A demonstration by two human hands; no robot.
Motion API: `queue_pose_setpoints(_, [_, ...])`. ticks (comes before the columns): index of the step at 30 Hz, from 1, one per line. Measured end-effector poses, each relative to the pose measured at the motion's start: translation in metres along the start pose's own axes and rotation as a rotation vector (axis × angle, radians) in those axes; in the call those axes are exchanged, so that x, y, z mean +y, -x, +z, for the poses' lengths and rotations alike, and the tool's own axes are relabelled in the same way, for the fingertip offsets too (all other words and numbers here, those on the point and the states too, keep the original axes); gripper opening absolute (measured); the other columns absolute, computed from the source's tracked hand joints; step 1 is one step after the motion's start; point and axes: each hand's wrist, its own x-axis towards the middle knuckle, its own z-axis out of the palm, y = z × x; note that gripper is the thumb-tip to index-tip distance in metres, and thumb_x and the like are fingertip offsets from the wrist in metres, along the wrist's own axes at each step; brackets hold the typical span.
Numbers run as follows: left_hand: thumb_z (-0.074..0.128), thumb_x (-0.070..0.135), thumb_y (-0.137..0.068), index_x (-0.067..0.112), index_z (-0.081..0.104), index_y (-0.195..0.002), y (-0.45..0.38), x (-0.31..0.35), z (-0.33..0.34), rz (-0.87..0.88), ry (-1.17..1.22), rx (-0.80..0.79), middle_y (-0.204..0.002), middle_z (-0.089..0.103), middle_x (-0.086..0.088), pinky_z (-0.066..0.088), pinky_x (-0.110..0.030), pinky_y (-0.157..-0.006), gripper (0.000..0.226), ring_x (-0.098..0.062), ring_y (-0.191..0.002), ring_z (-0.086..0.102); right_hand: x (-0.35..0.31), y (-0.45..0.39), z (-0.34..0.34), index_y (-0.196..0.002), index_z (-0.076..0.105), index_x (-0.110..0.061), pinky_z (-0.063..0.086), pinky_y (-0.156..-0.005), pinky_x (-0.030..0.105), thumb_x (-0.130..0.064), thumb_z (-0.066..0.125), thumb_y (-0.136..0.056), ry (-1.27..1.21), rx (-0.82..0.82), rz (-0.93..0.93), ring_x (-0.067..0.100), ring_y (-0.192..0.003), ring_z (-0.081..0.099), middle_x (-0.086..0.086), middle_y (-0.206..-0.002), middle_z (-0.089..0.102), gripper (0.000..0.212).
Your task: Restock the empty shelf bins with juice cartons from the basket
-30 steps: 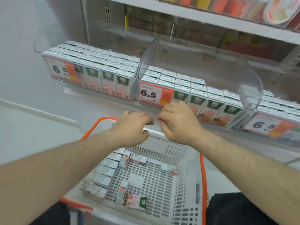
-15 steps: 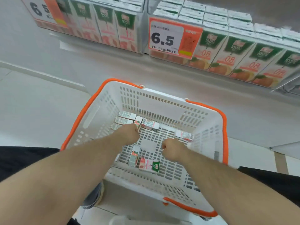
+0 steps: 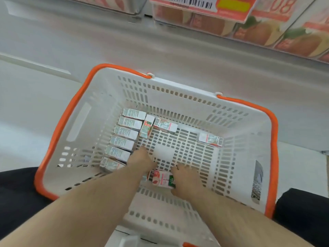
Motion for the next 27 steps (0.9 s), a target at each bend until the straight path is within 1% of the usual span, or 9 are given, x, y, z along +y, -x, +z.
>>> queue_pose_setpoints(3, [0.075,0.024,-0.081,0.018,0.048,-0.121,-0.002,-0.012,-0.005,-0.028,0.228,-0.013,-0.092,0.055,0.004,0.049,-0.028,-0.066,0.049,-0.017,-0.084,0.06,0.007,-0.001,0.001,-0.123,0.049,-0.021,0.046,-0.083,0.034,-0.034,0.071,-0.079,-0.21,-0.016,0.022,0.023,-0.103,0.054,0.005,-0.118,0.053,0.051])
queue_pose_setpoints(8, [0.07,0.002,-0.086,0.01,0.055,-0.122,0.01,-0.017,-0.04,-0.03,1.036,-0.146,-0.095,0.066,-0.012,0.058,-0.036,-0.059,0.04,-0.023,-0.06,0.065,0.026,0.008,-0.043,-0.092,0.043,-0.025,0.047,-0.061,0.03,-0.012,0.071,-0.075,-0.511,-0.021,0.062,0.016,-0.081,0.058,-0.001,-0.091,0.056,0.035])
queue_pose_setpoints(12, [0.049,0.001,-0.097,0.014,0.049,-0.134,0.037,0.001,-0.077,0.091,1.368,-0.291,-0.101,0.065,-0.015,0.052,-0.039,-0.067,0.039,-0.028,-0.085,0.061,0.039,0.031,-0.103,-0.105,0.049,-0.029,0.049,-0.068,0.032,-0.012,0.079,-0.072,-0.438,0.041,0.0,0.022,-0.092,0.059,0.004,-0.107,0.056,0.048])
queue_pose_setpoints(14, [0.043,0.004,-0.096,0.01,0.055,-0.121,0.056,0.013,-0.099,0.146,1.461,-0.324,-0.097,0.062,-0.015,0.052,-0.043,-0.072,0.028,-0.03,-0.083,0.059,0.042,0.051,-0.139,-0.118,0.054,-0.027,0.048,-0.075,0.031,-0.015,0.078,-0.076,-0.38,0.104,-0.052,0.023,-0.1,0.057,0.004,-0.115,0.055,0.05])
queue_pose_setpoints(17, [0.042,0.013,-0.086,0.008,0.055,-0.09,0.094,0.03,-0.131,0.227,1.621,-0.347,-0.081,0.053,-0.014,0.055,-0.047,-0.075,0.015,-0.03,-0.072,0.054,0.041,0.087,-0.195,-0.134,0.051,-0.028,0.044,-0.1,0.034,-0.015,0.074,-0.083,-0.312,0.207,-0.115,0.021,-0.124,0.05,0.0,-0.137,0.05,0.058])
queue_pose_setpoints(19, [0.045,0.025,-0.087,0.01,0.059,-0.086,0.12,0.041,-0.152,0.294,1.622,-0.345,-0.086,0.058,-0.016,0.053,-0.047,-0.079,0.02,-0.033,-0.08,0.058,0.036,0.114,-0.228,-0.143,0.041,-0.033,0.043,-0.1,0.032,-0.011,0.072,-0.084,-0.299,0.275,-0.136,0.017,-0.126,0.048,-0.002,-0.146,0.046,0.07])
queue_pose_setpoints(21, [0.049,0.034,-0.093,0.011,0.064,-0.077,0.145,0.051,-0.171,0.348,1.477,-0.321,-0.084,0.066,-0.017,0.051,-0.043,-0.08,0.032,-0.033,-0.078,0.064,0.03,0.142,-0.256,-0.147,0.03,-0.041,0.049,-0.091,0.035,-0.01,0.071,-0.083,-0.3,0.349,-0.13,0.017,-0.109,0.056,-0.002,-0.136,0.051,0.082])
queue_pose_setpoints(24, [0.058,0.022,-0.093,0.011,0.067,-0.086,0.176,0.063,-0.196,0.474,1.167,-0.138,-0.085,0.066,-0.015,0.05,-0.041,-0.082,0.016,-0.03,-0.076,0.063,0.021,0.179,-0.289,-0.151,0.015,-0.043,0.055,-0.079,0.037,-0.007,0.071,-0.083,-0.318,0.453,-0.152,0.014,-0.089,0.06,-0.009,-0.111,0.055,0.096])
queue_pose_setpoints(27, [0.06,0.009,-0.088,0.02,0.071,-0.096,0.198,0.069,-0.215,0.628,0.959,0.008,-0.082,0.069,-0.005,0.047,-0.034,-0.075,0.018,-0.025,-0.079,0.058,0.018,0.203,-0.309,-0.151,0.015,-0.041,0.051,-0.07,0.023,-0.005,0.074,-0.079,-0.38,0.564,-0.213,0.002,-0.084,0.059,-0.014,-0.108,0.06,0.101])
